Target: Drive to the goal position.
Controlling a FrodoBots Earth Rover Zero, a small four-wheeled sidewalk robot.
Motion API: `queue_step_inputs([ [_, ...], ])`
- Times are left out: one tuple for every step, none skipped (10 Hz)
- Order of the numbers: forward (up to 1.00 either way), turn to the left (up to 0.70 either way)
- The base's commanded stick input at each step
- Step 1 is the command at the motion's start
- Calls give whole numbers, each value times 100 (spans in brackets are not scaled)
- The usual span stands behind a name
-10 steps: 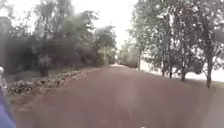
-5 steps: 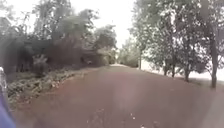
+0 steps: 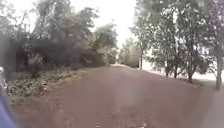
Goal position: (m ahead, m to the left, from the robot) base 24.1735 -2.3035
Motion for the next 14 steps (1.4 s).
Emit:
queue_step_inputs([
  [70, -1],
  [70, -1],
  [70, -1],
  [70, -1],
  [70, -3],
  [70, -19],
  [70, -21],
  [70, -14],
  [70, -1],
  [70, -1],
  [70, -1],
  [70, -1],
  [70, -1],
  [70, -1],
])
